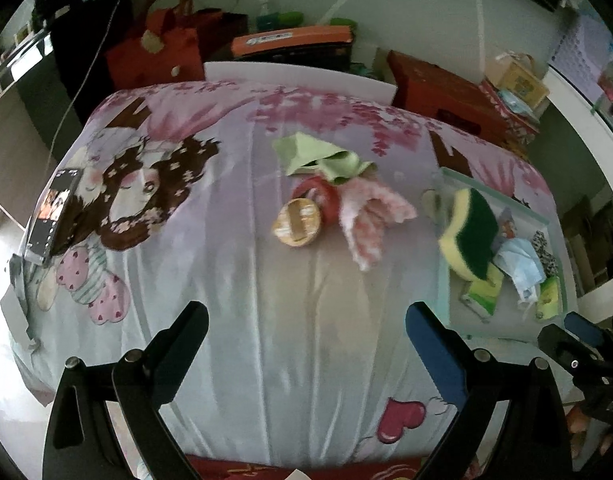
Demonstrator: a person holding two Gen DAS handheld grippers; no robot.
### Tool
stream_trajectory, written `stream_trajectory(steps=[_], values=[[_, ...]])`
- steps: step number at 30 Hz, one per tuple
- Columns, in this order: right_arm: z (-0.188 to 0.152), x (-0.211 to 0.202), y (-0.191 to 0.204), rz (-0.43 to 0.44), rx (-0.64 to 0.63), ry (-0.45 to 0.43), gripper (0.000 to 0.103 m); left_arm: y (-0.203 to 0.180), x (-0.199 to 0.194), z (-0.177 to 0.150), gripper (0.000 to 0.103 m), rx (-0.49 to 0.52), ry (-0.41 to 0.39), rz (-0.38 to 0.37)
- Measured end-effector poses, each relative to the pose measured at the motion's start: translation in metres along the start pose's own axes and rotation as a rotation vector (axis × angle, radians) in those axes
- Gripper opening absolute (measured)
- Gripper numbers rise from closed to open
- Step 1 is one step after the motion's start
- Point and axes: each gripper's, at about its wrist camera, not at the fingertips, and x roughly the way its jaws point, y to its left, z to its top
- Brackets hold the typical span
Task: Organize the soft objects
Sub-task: 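Withdraw both grippers from the tray toward the remaining pile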
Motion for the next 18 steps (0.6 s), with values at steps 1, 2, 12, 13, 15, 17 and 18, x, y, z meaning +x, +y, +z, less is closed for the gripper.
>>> stream_trajectory(steps=[1,2,12,13,15,17,18], values=[[0.001,0.001,0.003,0.001,-0.004,0.003,0.103,0.005,0.001,0.0,0.099,-0.007,0.002,0.002],[0.002,0.003,0.007,0.002,-0.01,0.006,0.103,0.01,0.002,0.0,0.099,-0.014,0.004,0.005],[0.012,0.024,0.046,0.009,-0.071,0.04,0.103,0.054,0.012,0.002,0.099,-0.085,0.018,0.014],[0.013,0.026,0.049,0.009,-0.077,0.043,0.103,0.058,0.013,0.003,0.099,-0.09,0.019,0.015],[0.015,0.031,0.056,0.011,-0.086,0.05,0.103,0.066,0.016,0.004,0.099,-0.101,0.021,0.016],[0.018,0.036,0.063,0.011,-0.097,0.056,0.103,0.071,0.018,0.006,0.099,-0.109,0.02,0.016],[0.019,0.038,0.066,0.011,-0.102,0.058,0.103,0.075,0.02,0.007,0.099,-0.115,0.018,0.017]])
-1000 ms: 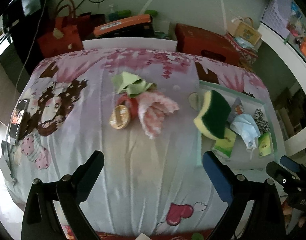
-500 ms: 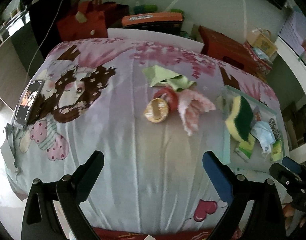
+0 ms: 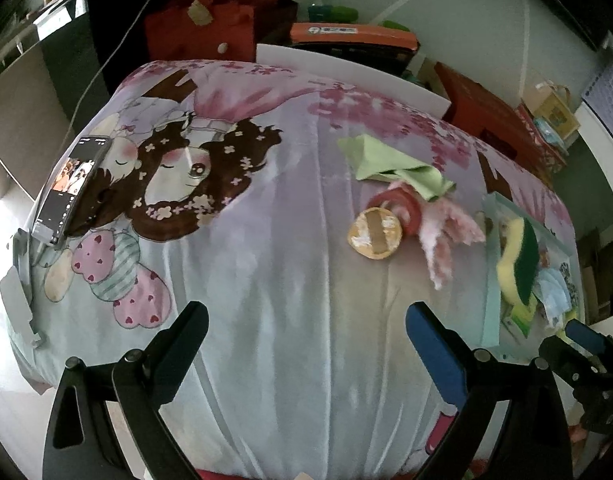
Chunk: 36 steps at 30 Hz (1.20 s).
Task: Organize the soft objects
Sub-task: 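Withdraw both grippers from the tray toward the remaining pile, then grasp the gold round tin with the left gripper while the right grasps the pink-and-white towel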
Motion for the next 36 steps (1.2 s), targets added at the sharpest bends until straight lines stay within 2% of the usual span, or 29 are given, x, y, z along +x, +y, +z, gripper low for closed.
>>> stream_trajectory(steps=[11,22,36], values=[[0.022,0.026,0.031,0.012,-0.056,0.013,0.103,0.021,0.016,0.013,0.099,-0.013,-0.038,-0.014],[0.051,0.055,0.041,0.015,-0.075,0.015,0.103,0.015,0.049,0.026,0.099,0.058,-0.028,-0.04],[0.071,0.085,0.037,0.026,-0.105,0.032,0.086,0.003,0.086,0.032,0.099,0.112,0.011,-0.068]])
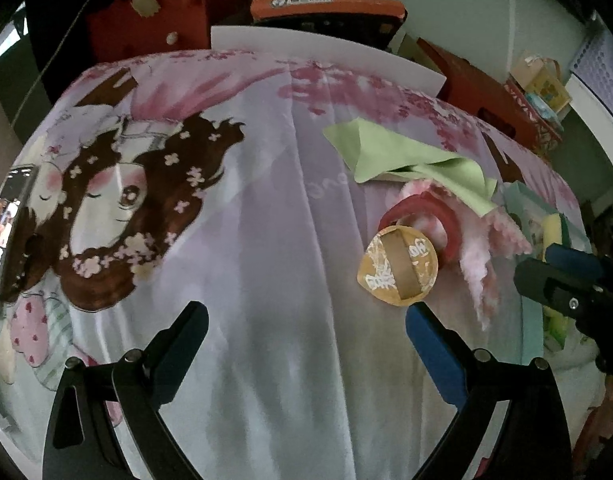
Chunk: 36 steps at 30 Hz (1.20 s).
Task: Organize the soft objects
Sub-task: 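Grasp the gold round tin with the left gripper while the right grasps the pink-and-white towel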
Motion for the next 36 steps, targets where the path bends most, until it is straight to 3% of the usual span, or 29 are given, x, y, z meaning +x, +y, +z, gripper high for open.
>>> stream_trajectory(steps=[19,28,36], values=[[0.013,0.027,-0.017,0.02,0.033,0.026,0.065,-0.023,0.023,0.008,0.099,0.029,0.031,-0.069],[0.015,0.04,-0.018,0.03,0.031,0.045,0.059,-0.031,0.029,0.017,0.098,0.062,0.018,-0.099],[0.017,0.051,-0.019,0.034,0.03,0.063,0.051,-0.039,0.04,0.021,0.081,0.092,0.03,-0.11]])
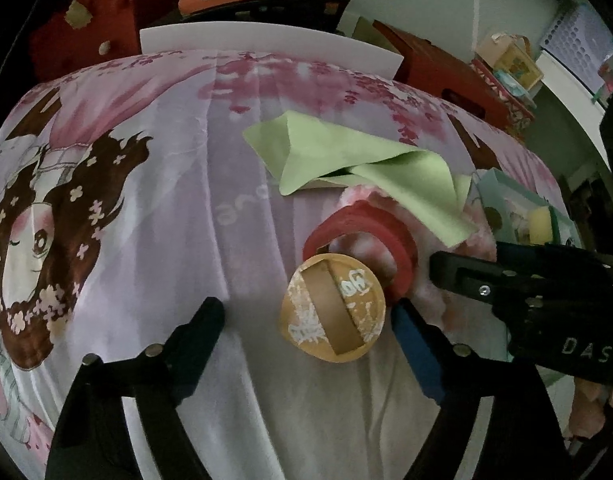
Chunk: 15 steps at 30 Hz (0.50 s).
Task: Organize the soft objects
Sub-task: 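Grasp the gold round tin with the left gripper while the right grasps the pink-and-white towel, then lift the gold tin with the left gripper while the right lifts the pink towel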
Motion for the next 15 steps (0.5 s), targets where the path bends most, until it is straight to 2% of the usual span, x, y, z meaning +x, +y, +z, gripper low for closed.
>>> stream_trajectory(steps=[1,3,8,15], values=[[0.0,0.002,0.0,0.002,0.0,0.004,0.05,0.0,0.0,0.0,0.079,0.003,-0.001,-0.002],[0.001,0.005,0.001,0.008,0.0,0.009,0.047,-0.001,0.001,0.002,0.069,0.008,-0.005,-0.015],[0.0,0.011,0.004,0.017,-0.006,0.019,0.039,-0.003,0.002,0.003,0.054,0.015,0.001,-0.065],[0.0,0.012,0.007,0.027,-0.004,0.017,0.021,-0.004,0.002,0.002,0.049,0.029,-0.001,-0.072]])
